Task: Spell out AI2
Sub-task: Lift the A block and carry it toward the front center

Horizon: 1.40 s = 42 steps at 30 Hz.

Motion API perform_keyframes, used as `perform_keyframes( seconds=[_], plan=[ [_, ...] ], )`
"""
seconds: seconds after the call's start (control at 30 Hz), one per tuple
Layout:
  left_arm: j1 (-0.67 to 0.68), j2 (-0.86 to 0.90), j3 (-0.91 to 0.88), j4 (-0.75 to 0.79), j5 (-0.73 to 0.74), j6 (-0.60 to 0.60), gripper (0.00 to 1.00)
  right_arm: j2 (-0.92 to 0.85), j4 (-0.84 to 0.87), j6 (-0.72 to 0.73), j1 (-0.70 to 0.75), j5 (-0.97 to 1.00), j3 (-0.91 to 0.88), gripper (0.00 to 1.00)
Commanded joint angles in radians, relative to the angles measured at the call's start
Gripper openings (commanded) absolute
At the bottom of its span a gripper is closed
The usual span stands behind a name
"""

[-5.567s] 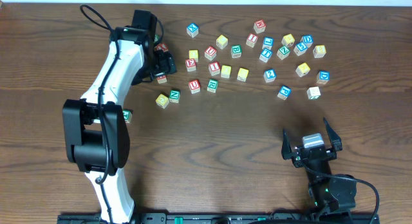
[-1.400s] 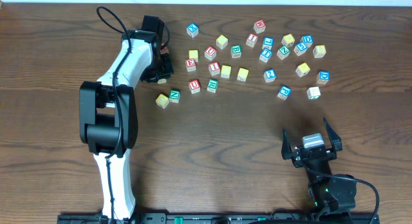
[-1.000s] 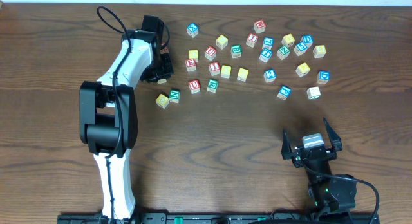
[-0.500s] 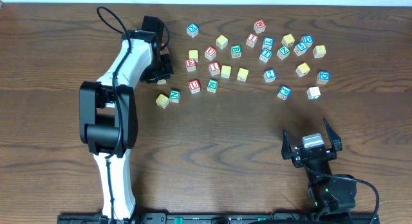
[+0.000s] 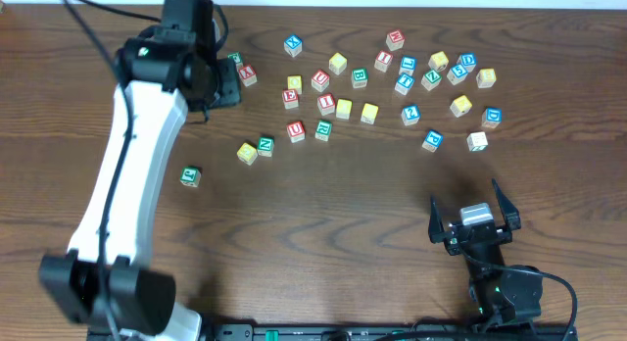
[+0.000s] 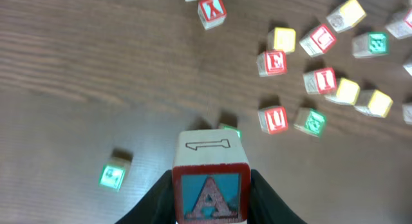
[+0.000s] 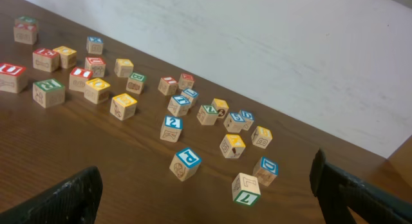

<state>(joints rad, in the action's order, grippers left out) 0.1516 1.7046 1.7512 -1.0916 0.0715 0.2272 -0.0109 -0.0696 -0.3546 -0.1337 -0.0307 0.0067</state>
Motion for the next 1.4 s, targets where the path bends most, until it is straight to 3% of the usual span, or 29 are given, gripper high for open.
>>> perform_keyframes(
  seconds=[0.0,0.13,0.3,0.5,0.97,1.37],
  plan=[
    [0.046,-0.099,0.005,-0.072,-0.009,-0.032,0.08,0.006,-0.003,0.01,0.001,-0.002,-0.001,0.99],
    [0.114,-0.19,-0.101,-0.07,-0.019,-0.027,0.08,0.006,-0.003,0.01,0.001,-0.002,-0.001,0.99],
    [0.216,-0.285,-0.345,0.048,-0.103,0.056,0.08,0.006,-0.003,0.01,0.001,-0.002,-0.001,0.99],
    [0.314,-0.303,-0.669,0.209,-0.101,0.225,0.08,0.006,-0.003,0.01,0.001,-0.002,-0.001,0.99],
    [0.317,-0.064,-0.7,0.364,-0.08,0.31,0.08,0.006,-0.003,0.01,0.001,-0.002,-0.001,0.99],
    [0.317,-0.025,-0.7,0.472,-0.077,0.305,0.08,0.006,-0.003,0.01,0.001,-0.002,-0.001,0.99]
  ],
)
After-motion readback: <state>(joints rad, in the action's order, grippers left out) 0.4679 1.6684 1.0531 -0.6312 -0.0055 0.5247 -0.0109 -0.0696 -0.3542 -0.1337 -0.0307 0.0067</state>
